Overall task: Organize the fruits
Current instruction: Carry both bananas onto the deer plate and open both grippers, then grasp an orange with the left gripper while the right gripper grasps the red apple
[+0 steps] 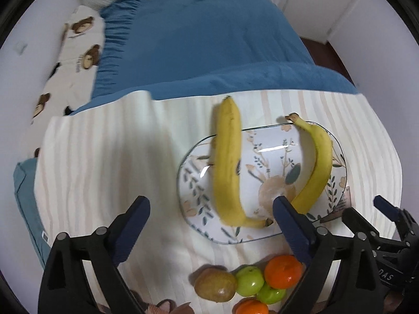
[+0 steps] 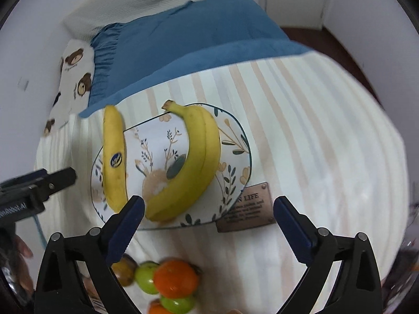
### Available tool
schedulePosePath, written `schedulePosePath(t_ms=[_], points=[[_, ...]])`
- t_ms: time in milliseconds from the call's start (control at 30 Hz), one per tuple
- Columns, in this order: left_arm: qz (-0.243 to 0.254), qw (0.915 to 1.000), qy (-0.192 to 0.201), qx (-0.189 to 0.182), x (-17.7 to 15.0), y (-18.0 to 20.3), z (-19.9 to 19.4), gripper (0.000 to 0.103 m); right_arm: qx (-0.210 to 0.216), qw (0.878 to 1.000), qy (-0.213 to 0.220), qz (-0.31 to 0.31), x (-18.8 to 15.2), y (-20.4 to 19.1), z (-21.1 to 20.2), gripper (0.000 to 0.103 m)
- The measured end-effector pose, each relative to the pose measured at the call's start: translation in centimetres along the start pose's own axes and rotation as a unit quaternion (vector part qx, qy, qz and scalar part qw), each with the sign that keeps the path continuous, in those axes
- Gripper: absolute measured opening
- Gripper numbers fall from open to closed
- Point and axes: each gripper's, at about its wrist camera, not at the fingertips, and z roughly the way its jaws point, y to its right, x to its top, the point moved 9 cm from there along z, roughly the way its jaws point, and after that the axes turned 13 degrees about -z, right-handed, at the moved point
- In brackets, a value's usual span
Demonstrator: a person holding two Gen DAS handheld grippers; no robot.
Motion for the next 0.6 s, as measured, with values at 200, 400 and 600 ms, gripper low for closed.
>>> schedulePosePath(t_ms=[200, 400, 600], points=[[-0.027, 0.9981, 0.055, 0.01, -1.5, -1.7, -3.3, 0.099, -0.014, 0.999, 0.033, -0.036, -1.1, -1.1, -3.5, 0.102], [-0.028, 0.9925, 0.118, 0.014, -3.2, -1.3, -7.5, 0.099, -0.027, 0.996, 0.071, -0.056, -1.9, -2.1, -7.3, 0.102], [-0.031, 0.9862, 0.163, 0.005, -5.1, -1.0, -11.9, 0.099, -0.032, 0.991, 0.112, -0.066, -2.9, -2.7, -12.1, 0.102]])
